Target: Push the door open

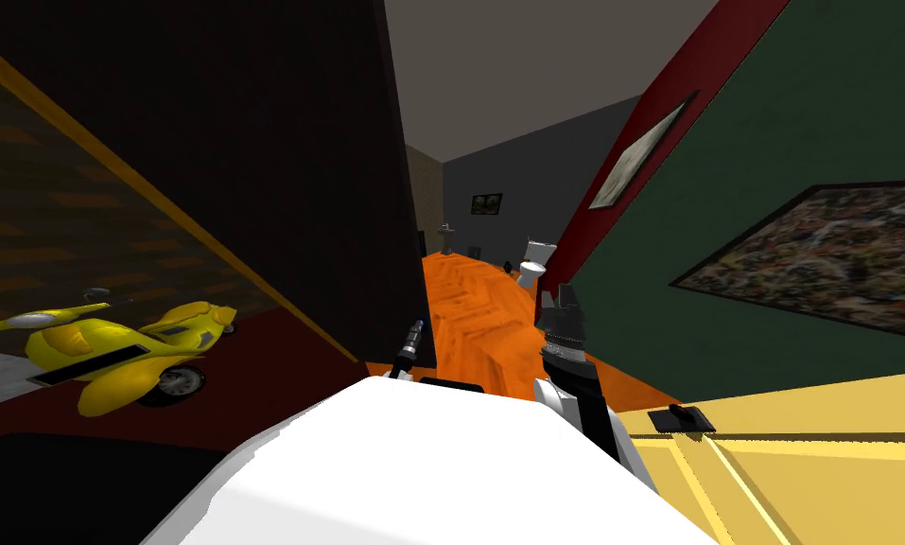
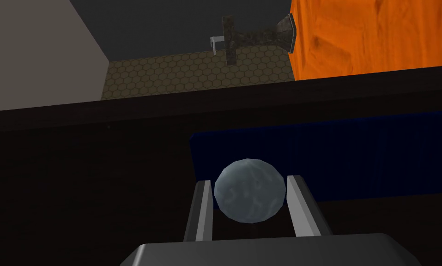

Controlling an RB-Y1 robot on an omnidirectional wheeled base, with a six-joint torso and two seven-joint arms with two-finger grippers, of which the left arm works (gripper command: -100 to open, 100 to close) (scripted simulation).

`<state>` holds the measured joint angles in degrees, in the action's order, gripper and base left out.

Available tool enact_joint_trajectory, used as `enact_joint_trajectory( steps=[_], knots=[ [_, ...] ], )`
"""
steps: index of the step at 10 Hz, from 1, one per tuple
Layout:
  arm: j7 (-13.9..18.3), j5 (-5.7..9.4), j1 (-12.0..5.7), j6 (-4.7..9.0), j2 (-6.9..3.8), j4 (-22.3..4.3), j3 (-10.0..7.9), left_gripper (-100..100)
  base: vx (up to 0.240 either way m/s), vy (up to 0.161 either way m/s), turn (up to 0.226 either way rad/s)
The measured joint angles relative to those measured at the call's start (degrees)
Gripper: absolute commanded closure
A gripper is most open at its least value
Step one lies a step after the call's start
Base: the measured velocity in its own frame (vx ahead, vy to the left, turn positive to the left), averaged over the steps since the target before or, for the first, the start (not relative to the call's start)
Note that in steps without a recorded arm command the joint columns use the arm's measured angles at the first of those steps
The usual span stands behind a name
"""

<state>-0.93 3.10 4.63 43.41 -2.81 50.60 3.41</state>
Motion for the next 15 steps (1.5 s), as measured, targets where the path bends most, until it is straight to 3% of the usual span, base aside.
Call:
enact_joint_trajectory(
  steps=[1,3,5,7,10,14,15],
  knots=[
    [-0.05,0.34,-0.56,0.33,-0.23,-0.77,-0.65,100,0.23,-0.095,0.08],
    [-0.51,0.99,-0.13,-1.04,-0.15,0.92,-2.07,100,0.21,-0.103,0.085],
    [-0.9,1.74,-0.93,-0.68,-0.04,-0.07,-3.68,100,0.217,-0.102,0.095],
    [-1.46,2.53,-1.12,-1.56,0.55,0.32,-5.41,100,0.18,-0.082,0.075],
    [-1.65,3.18,-2.09,-1.09,0.51,-1.05,-6.73,100,0.135,-0.034,0.038],
    [-2.33,4.12,-1.7,-1.36,0.22,-0.85,-8.54,100,0.201,-0.05,0.059],
    [-2.49,4.51,-2.52,-0.9,0.03,-1.98,-9.35,100,0.203,-0.063,0.062]
  ],
)
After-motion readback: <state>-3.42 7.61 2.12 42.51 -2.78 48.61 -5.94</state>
